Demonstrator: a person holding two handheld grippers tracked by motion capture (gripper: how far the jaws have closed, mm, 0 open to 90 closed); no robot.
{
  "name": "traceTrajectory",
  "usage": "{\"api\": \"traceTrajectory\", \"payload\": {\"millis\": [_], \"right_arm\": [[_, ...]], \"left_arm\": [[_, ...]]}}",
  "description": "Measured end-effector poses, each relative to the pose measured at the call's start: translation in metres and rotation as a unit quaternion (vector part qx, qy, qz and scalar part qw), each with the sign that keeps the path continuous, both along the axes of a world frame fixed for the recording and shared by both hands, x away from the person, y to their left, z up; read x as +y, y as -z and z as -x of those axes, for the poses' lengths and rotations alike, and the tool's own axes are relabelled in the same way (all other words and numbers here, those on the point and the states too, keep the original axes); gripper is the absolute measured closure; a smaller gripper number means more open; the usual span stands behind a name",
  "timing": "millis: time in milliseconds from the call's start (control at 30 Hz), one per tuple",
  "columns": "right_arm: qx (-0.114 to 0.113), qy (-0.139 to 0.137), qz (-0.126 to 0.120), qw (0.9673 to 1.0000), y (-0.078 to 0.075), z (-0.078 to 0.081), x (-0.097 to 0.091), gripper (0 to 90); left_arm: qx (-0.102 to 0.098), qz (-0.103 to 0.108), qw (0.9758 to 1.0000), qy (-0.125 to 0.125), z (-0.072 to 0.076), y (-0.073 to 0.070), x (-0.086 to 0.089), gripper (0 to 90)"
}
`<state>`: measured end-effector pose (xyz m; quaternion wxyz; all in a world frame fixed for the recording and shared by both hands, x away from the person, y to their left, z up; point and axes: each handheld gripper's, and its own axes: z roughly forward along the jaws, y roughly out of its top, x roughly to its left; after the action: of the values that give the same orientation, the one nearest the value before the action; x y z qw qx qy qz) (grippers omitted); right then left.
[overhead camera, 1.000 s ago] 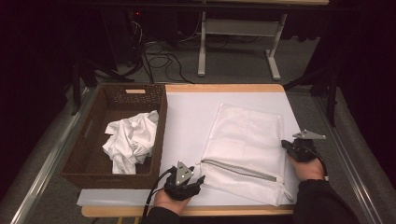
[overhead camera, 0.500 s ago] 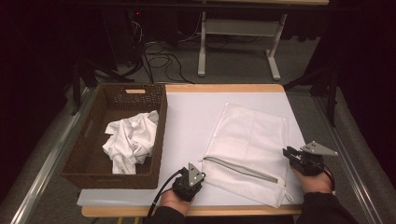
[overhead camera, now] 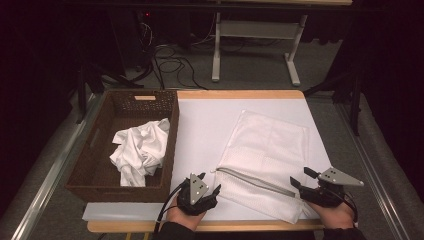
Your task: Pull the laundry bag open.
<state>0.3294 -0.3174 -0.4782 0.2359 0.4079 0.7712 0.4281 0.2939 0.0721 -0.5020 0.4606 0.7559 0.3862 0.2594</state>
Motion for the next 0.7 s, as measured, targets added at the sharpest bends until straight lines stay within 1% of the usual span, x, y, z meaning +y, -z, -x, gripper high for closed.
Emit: {"api": "traceTrajectory", "payload": {"millis": [33, 67, 133, 167, 200, 233, 433, 600, 633, 667, 700], "right_arm": [[-0.005, -0.002, -0.005, 1.0, -0.001, 0.002, 0.001, 28.1], [-0.008, -0.003, -0.017, 0.9998, -0.003, 0.006, 0.003, 21.9], [-0.014, -0.004, -0.019, 0.9997, -0.004, 0.01, 0.006, 13.9], [-0.019, -0.004, -0.018, 0.9997, -0.004, 0.011, 0.008, 8.9], [-0.019, -0.004, -0.018, 0.9997, -0.004, 0.011, 0.008, 8.9], [-0.018, 0.0, -0.015, 0.9997, -0.003, 0.011, 0.01, 3.0], [-0.017, -0.005, -0.009, 0.9998, 0.0, 0.01, 0.012, 0.4], [-0.02, -0.003, -0.011, 0.9997, 0.001, 0.008, 0.011, 0.3], [-0.023, -0.004, -0.014, 0.9996, 0.0, 0.008, 0.012, 0.3], [-0.023, -0.004, -0.014, 0.9996, 0.0, 0.008, 0.012, 0.3], [-0.027, -0.006, -0.012, 0.9996, 0.0, 0.008, 0.012, 0.3]], "left_arm": [[0.0, 0.002, 1.0, 0.0, 0.0, -0.002, 0.001, 32.0], [0.001, 0.003, 1.0, -0.001, 0.0, -0.003, 0.002, 28.2], [0.003, 0.002, 1.0, -0.001, 0.0, -0.005, 0.003, 21.3], [0.007, -0.005, 1.0, 0.0, 0.0, -0.006, 0.002, 14.7], [0.007, -0.005, 1.0, 0.0, 0.0, -0.006, 0.002, 13.7], [0.006, -0.006, 1.0, 0.0, 0.0, -0.007, 0.002, 11.6], [0.007, 0.003, 1.0, 0.002, -0.001, -0.011, 0.006, 9.6], [0.017, 0.005, 0.9998, 0.005, -0.002, -0.01, 0.009, 11.6], [0.015, 0.008, 0.9998, 0.006, -0.001, -0.012, 0.009, 12.2], [0.015, 0.008, 0.9998, 0.006, -0.001, -0.012, 0.009, 12.3], [0.014, 0.008, 0.9999, 0.007, -0.001, -0.015, 0.01, 12.3]]}}
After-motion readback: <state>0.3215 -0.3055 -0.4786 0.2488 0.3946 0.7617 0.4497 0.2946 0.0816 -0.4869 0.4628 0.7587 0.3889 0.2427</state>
